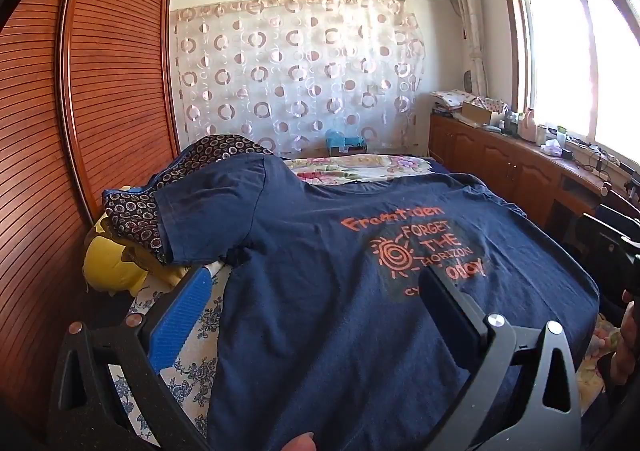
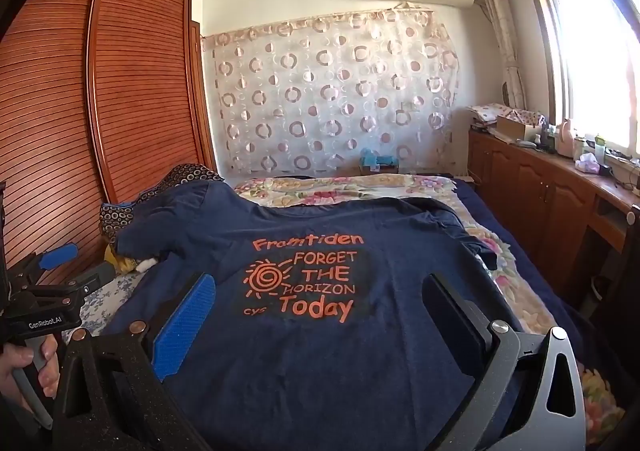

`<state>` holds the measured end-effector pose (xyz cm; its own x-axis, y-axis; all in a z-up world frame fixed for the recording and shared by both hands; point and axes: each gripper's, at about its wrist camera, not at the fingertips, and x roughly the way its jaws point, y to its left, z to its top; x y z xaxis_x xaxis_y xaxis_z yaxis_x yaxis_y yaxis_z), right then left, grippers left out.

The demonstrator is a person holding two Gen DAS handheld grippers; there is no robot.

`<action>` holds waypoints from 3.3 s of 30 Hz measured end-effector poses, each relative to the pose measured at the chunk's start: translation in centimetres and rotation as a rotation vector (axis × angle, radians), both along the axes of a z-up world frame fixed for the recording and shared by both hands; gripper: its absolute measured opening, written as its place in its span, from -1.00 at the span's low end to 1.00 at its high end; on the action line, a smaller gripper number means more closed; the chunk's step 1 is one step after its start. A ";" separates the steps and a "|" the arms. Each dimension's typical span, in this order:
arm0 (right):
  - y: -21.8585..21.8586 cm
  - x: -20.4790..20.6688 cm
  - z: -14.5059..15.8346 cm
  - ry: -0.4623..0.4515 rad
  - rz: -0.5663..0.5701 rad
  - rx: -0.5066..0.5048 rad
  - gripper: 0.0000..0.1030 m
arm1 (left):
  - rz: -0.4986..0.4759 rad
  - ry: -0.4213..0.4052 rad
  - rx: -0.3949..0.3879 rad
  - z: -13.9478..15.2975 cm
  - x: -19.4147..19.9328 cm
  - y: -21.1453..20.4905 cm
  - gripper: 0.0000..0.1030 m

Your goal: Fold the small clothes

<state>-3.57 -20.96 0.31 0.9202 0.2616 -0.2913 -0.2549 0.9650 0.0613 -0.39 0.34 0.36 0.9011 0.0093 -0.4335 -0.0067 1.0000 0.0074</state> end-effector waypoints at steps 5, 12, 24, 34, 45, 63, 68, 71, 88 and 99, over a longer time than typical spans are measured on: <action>0.0 -0.1 0.0 -0.003 -0.004 0.001 1.00 | 0.002 -0.012 0.010 -0.1 -0.1 -0.6 1.00; 0.0 -0.1 0.0 -0.003 -0.004 0.001 1.00 | 0.002 -0.022 0.016 -0.1 -0.2 -0.7 1.00; -0.1 -0.3 0.1 -0.006 -0.006 0.002 1.00 | 0.005 -0.032 0.025 -0.1 -0.1 -0.7 1.00; -0.1 -0.3 0.1 -0.007 -0.006 0.003 1.00 | 0.006 -0.033 0.027 0.0 -0.2 -0.7 1.00; -0.1 -0.2 0.1 -0.007 -0.006 0.005 1.00 | 0.005 -0.035 0.028 0.0 -0.2 -0.8 1.00; 0.0 -0.3 0.1 -0.010 -0.003 0.005 1.00 | 0.001 -0.047 0.036 0.3 -0.4 -1.0 1.00; 0.1 -0.4 0.0 -0.011 -0.003 0.006 1.00 | 0.001 -0.049 0.038 0.4 -0.4 -1.1 1.00; 0.1 -0.4 0.1 -0.012 -0.001 0.007 1.00 | 0.001 -0.049 0.035 0.4 -0.4 -1.1 1.00; 1.1 2.1 -1.3 0.032 0.055 -0.001 1.00 | 0.018 0.025 0.038 -1.6 1.4 0.3 1.00; 3.1 6.4 -1.8 0.076 0.167 -0.046 1.00 | 0.046 0.070 0.040 -4.1 4.0 4.4 1.00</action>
